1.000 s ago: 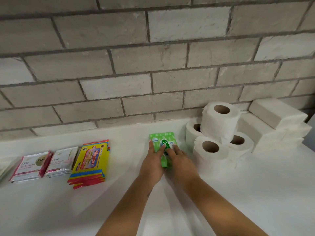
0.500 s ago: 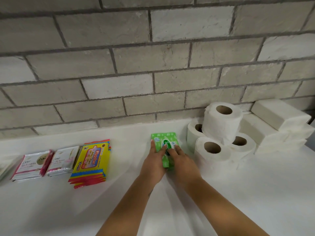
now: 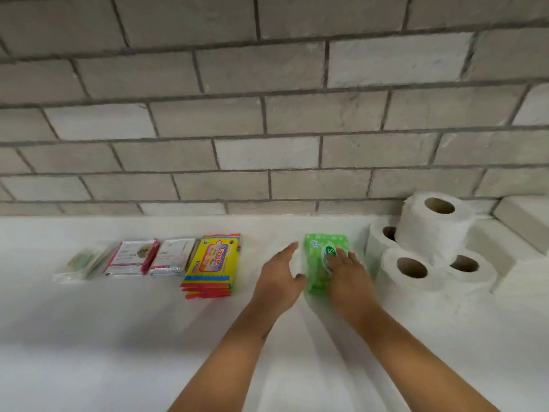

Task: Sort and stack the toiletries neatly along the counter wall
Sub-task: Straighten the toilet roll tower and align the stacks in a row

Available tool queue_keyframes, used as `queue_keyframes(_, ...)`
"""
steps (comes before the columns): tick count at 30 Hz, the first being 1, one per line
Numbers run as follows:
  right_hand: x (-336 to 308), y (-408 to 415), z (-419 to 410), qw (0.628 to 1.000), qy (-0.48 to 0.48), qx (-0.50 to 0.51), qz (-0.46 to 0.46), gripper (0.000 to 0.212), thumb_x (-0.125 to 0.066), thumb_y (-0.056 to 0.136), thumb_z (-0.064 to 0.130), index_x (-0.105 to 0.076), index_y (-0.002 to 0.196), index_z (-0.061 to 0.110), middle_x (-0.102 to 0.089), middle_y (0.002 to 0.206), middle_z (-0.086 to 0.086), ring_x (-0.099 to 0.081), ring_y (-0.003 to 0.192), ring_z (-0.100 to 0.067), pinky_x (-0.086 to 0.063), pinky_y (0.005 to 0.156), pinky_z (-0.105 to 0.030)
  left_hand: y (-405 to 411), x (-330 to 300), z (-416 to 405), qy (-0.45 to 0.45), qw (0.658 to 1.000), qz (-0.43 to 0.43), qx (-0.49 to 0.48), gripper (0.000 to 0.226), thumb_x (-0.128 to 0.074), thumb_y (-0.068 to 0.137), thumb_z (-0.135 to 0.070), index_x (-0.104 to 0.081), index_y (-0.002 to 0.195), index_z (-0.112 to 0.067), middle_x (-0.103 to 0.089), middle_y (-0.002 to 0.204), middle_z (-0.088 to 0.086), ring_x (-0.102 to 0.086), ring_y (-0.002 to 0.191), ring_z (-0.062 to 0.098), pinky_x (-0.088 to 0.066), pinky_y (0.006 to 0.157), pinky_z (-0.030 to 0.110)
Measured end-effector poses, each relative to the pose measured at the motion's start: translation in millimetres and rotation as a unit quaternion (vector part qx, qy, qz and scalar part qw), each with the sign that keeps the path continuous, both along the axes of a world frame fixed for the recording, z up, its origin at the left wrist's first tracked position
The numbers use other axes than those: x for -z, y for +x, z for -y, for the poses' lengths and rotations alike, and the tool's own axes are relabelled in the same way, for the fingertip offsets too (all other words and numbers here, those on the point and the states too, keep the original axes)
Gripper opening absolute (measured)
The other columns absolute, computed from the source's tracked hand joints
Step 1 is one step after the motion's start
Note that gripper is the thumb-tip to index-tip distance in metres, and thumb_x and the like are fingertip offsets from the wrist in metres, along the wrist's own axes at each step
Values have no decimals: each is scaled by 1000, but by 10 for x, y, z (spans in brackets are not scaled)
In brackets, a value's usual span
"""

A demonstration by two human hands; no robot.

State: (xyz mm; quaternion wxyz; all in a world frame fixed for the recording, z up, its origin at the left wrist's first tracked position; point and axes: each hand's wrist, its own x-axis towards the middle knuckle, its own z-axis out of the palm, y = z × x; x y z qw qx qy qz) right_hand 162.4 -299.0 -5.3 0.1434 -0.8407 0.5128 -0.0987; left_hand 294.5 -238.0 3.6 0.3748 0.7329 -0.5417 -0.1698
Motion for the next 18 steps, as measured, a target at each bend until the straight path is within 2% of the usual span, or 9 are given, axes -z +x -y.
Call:
queue_keyframes(3, -159, 156, -213, 992, -5, -4, 130, 55, -48, 86, 7, -39, 140, 15, -42, 144, -8, -39, 133, -24, -33, 104, -28, 187, -103, -253, -84, 991, -44, -99, 45, -58, 80, -2, -59, 124, -14, -63, 122, -3, -59, 110, 12, -39, 90, 9)
queue_keyframes(5, -189, 310, -333, 984, 17, -11, 175, 50, -52, 85, 9, -46, 134, 17, -60, 125, -8, -55, 115, -26, -42, 91, -28, 347, -142, -440, -112, 982, -47, -144, 38, -57, 80, 1, -63, 115, -11, -64, 112, -4, -61, 100, 12, -37, 77, 0)
queue_keyframes(6, -183, 395, -386, 981, 32, -13, 192, 47, -53, 85, 9, -49, 131, 17, -64, 118, -8, -58, 110, -26, -43, 88, -29, 437, -157, -529, -119, 979, -42, -161, 36, -57, 81, 2, -64, 114, -10, -63, 112, -5, -62, 102, 14, -38, 78, 0)
queue_keyframes(10, -135, 726, -578, 954, 112, -4, 277, 37, -59, 83, 10, -55, 119, 14, -65, 114, -5, -62, 102, -24, -43, 87, -26, 810, -191, -832, -98, 969, -26, -223, 37, -53, 85, 1, -60, 120, -7, -60, 124, 3, -58, 108, 20, -40, 83, 9)
queue_keyframes(12, -99, 891, -657, 942, 161, 3, 295, 38, -60, 84, 12, -53, 121, 12, -62, 116, -5, -62, 99, -24, -42, 85, -25, 1003, -184, -911, -65, 971, -11, -231, 36, -52, 88, -4, -57, 123, -9, -58, 128, 6, -53, 116, 24, -37, 93, 24)
queue_keyframes(13, -84, 970, -694, 936, 181, 3, 301, 39, -61, 85, 13, -52, 123, 11, -60, 120, -6, -62, 99, -23, -40, 84, -24, 1090, -178, -934, -51, 971, -21, -231, 35, -50, 89, -6, -56, 124, -9, -57, 129, 7, -52, 118, 25, -36, 93, 26)
queue_keyframes(16, -29, 1190, -754, 923, 218, 18, 318, 44, -62, 86, 17, -48, 127, 11, -55, 129, -8, -57, 109, -22, -36, 87, -23, 1302, -139, -939, 2, 975, -60, -216, 38, -47, 93, -12, -51, 130, -8, -52, 135, 7, -48, 124, 23, -34, 96, 25)
queue_keyframes(18, -6, 1330, -770, 918, 235, 31, 318, 46, -59, 88, 21, -45, 132, 13, -52, 132, -8, -51, 119, -21, -35, 92, -25, 1419, -83, -905, 36, 977, -72, -195, 34, -45, 93, -15, -54, 126, -9, -54, 134, 8, -49, 122, 25, -36, 95, 28)
